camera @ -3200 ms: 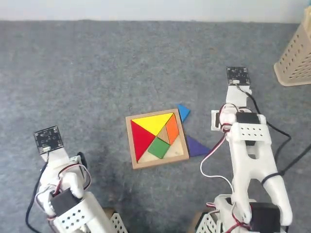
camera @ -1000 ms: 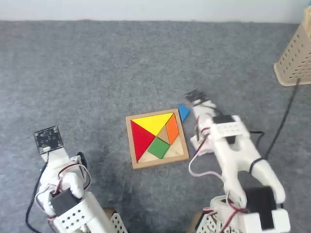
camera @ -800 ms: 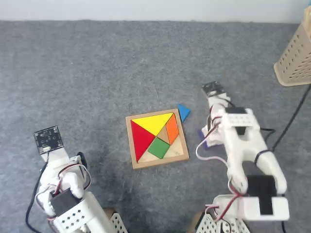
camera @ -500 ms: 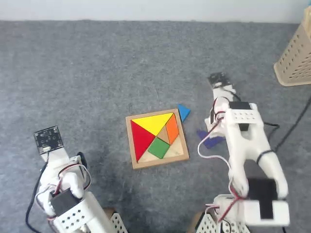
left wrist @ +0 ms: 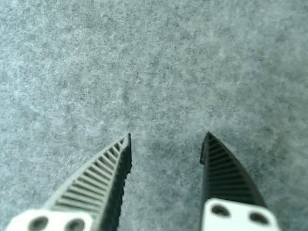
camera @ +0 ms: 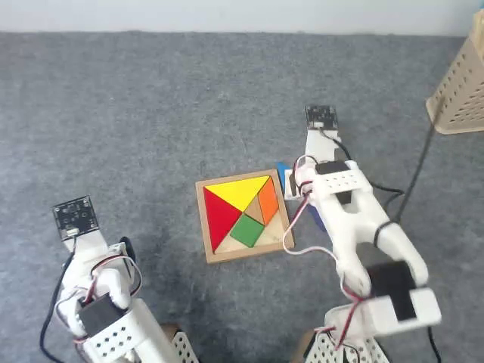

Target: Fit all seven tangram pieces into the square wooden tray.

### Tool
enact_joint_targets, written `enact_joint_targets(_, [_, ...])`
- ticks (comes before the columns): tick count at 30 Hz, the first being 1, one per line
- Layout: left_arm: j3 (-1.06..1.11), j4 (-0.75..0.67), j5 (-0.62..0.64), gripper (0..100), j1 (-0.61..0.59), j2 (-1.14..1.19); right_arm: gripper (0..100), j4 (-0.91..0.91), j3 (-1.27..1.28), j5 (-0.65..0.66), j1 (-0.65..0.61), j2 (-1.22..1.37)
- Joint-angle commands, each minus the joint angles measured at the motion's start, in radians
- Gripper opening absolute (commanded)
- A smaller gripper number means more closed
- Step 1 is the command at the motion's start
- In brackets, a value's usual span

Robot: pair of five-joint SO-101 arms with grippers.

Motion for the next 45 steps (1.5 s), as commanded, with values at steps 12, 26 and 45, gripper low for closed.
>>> enact_joint_targets(12, [-0.019,0.003,0.009,23,0.002,-0.011,0.6,0.294,-0.038,0.288,0.11,-0.022])
enact_joint_targets(26, [-0.019,0.003,0.009,23,0.002,-0.011,0.7,0.36,0.057,0.207,0.139,-0.369])
enact_joint_targets(45, [-0.019,0.003,0.009,23,0.002,-0.011,26.0,0.435,0.043,-0.181,0.113,-0.124])
